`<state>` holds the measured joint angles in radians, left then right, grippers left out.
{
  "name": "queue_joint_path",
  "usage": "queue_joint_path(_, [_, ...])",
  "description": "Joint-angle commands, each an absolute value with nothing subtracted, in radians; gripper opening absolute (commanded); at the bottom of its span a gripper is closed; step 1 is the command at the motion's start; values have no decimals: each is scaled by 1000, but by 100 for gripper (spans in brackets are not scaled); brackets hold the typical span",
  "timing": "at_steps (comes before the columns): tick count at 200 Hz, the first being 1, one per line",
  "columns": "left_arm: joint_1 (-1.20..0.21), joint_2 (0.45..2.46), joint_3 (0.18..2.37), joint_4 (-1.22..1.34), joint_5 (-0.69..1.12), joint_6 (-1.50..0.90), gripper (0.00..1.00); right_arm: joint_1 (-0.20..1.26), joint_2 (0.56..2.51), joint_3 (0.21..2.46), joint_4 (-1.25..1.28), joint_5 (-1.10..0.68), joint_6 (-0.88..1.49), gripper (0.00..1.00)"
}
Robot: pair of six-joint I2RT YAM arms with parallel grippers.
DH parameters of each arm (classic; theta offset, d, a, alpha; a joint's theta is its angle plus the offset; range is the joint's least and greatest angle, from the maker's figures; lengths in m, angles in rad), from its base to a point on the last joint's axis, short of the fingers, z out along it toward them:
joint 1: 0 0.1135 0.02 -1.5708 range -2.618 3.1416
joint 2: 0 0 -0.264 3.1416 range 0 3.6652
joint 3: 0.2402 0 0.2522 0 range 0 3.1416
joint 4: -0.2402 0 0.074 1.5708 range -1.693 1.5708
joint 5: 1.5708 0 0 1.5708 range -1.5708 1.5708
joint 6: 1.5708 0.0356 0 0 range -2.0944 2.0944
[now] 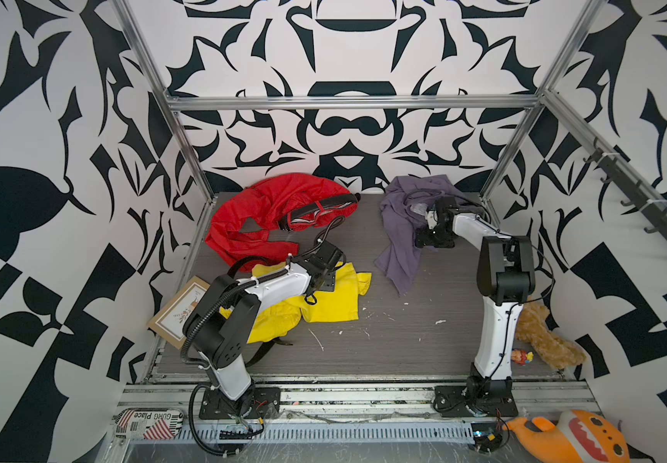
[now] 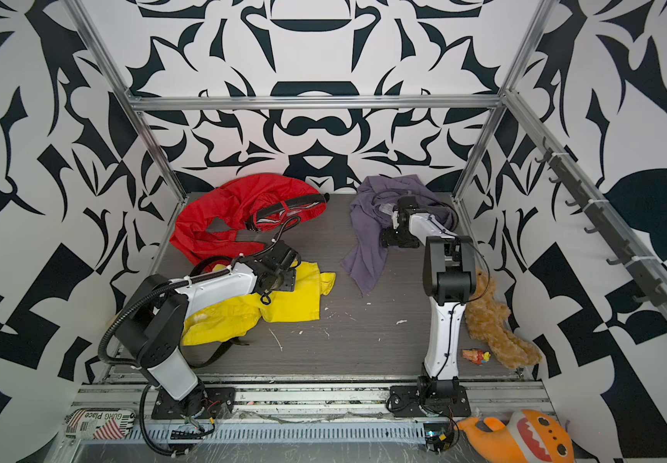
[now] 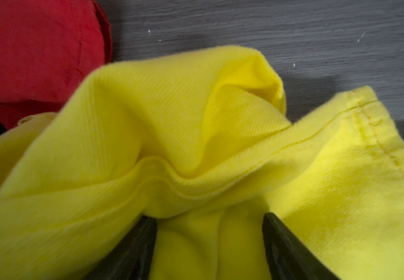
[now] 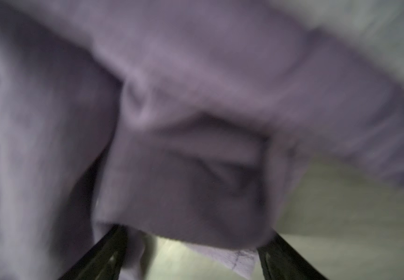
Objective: Remove the belt from the trousers
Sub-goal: Adjust the trousers at the center of the board.
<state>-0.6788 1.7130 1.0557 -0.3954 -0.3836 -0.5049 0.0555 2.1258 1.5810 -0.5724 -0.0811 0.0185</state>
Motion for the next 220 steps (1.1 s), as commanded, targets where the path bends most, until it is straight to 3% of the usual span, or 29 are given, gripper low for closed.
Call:
queue_joint_path(1, [-666, 1704, 1028, -434, -387, -530, 73, 105, 1990, 1461, -593, -69, 24, 87])
queue_joint_path(39, [-668, 1687, 1027, -431, -383, -529, 72, 99, 1910, 1557, -517, 48, -6, 90])
queue_joint_path(100, [-668, 1679, 1034, -434, -377, -534, 72, 31, 2262, 1931, -601, 11, -7, 90])
queue_joint_path(131, [-667, 1666, 1027, -442, -385, -529, 72, 18, 2373, 2011, -708, -75, 5, 90])
queue_joint_path(220, [-667, 1645, 1001, -423, -391, -523, 72, 177, 1927, 1441, -707, -156, 75, 88])
